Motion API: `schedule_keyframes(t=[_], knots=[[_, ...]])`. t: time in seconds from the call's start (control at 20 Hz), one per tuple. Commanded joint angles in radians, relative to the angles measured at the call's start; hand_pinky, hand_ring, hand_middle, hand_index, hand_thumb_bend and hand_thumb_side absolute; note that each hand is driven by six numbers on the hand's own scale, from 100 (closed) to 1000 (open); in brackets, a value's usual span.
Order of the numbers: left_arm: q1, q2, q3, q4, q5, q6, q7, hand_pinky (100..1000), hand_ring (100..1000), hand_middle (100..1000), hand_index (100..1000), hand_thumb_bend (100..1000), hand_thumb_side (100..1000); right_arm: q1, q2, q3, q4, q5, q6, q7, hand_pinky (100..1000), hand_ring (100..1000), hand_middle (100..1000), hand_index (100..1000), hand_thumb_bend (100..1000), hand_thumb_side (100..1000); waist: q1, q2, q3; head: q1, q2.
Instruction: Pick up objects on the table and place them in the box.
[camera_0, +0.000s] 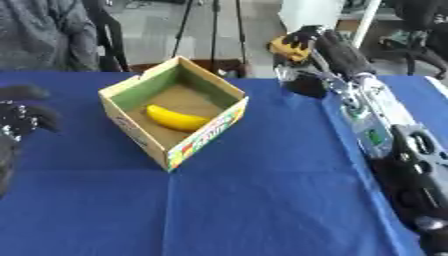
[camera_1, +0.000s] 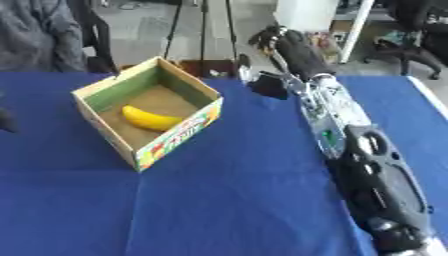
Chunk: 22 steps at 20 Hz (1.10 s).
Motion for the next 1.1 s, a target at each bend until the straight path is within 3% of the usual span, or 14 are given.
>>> schedule_keyframes(t=[0.05,0.45,0.7,1.1], knots=[[-0.007,0.031,0.016,-0.008,-0.010,-0.001,0.025,540,587,644,704,566,1000,0.039,-0.005,-0.032,-0.097,-0.055,0.044,-0.052,604,627,612,770,100,700,0.005,-0.013,-0.011,0.028,0.007],[0.001,0.031,0.015,-0.001,-0.013,0.002,0.076,561,636,689,718,565,1000,0.236,0.090,-0.052,-0.283,-0.176,0.164,-0.174,596,612,613,775,100,746,0.018,-0.016,-0.043,0.051,0.018],[0.009,0.023,0.012,0.003,-0.014,0.003,0.094,565,631,684,716,563,1000,0.303,0.114,-0.051,-0.375,-0.254,0.223,-0.209,592,604,608,770,100,754,0.023,-0.013,-0.047,0.050,0.034],[0.016,0.014,0.013,0.002,-0.016,0.007,0.099,566,629,684,717,559,1000,0.336,0.115,-0.060,-0.391,-0.394,0.220,-0.243,584,595,601,767,100,755,0.025,-0.012,-0.053,0.048,0.059]])
